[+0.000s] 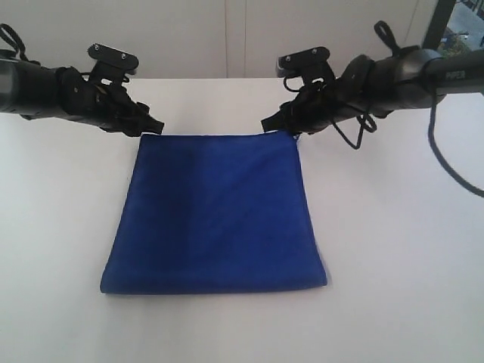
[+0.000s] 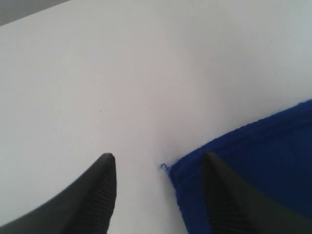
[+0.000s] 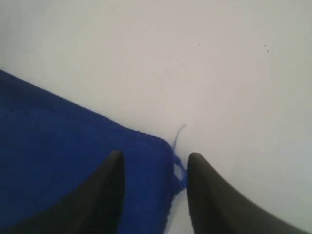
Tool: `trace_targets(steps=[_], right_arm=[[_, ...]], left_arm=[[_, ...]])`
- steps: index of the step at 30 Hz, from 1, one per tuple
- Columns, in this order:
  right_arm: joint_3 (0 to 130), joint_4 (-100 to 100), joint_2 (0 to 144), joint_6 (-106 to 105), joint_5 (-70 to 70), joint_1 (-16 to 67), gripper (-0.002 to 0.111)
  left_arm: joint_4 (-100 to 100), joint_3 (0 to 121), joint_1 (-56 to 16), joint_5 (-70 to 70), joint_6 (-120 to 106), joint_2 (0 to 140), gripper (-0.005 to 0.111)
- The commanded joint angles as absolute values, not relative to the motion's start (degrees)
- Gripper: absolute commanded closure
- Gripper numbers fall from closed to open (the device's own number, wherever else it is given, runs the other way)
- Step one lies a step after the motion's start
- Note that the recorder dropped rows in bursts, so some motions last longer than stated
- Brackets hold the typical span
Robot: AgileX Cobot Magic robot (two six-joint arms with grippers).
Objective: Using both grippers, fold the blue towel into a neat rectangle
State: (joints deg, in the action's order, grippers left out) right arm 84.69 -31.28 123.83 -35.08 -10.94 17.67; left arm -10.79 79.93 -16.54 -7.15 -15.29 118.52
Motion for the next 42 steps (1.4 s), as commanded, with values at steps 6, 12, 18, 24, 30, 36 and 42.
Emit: trace_targets(steps=[6, 12, 18, 24, 30, 36, 42], right_arm=[[84.80, -31.49, 118.44, -28.86, -24.53, 17.12, 0.099], [84.80, -33.37, 121.46, -28.04, -26.09, 17.12, 0.105], [84.80, -40.66, 122.92, -28.23, -23.76, 18.45, 0.105], [84.80, -40.66, 125.75, -28.35, -21.20, 20.52, 0.105], [84.80, -39.85, 127.39, -28.35, -18.95, 20.62, 0.105], [84.71, -36.86, 128.85, -28.35, -23.45, 20.51, 0.105], [84.71, -35.96, 124.77, -28.21, -23.71, 20.51, 0.105]], left_arm=[[-14.67, 80.14, -17.58, 11.54, -11.96, 111.33, 0.082], [-15.19, 80.03, -19.59, 11.92, -12.21, 113.65, 0.107], [-15.19, 80.03, -19.60, 11.81, -12.21, 116.03, 0.107], [-15.19, 80.03, -19.60, 11.95, -12.21, 117.86, 0.107], [-15.19, 80.03, -19.60, 11.95, -12.21, 118.63, 0.107], [-15.19, 80.03, -19.60, 11.70, -12.21, 118.97, 0.107], [-15.19, 80.03, -19.36, 11.47, -12.21, 118.75, 0.107]])
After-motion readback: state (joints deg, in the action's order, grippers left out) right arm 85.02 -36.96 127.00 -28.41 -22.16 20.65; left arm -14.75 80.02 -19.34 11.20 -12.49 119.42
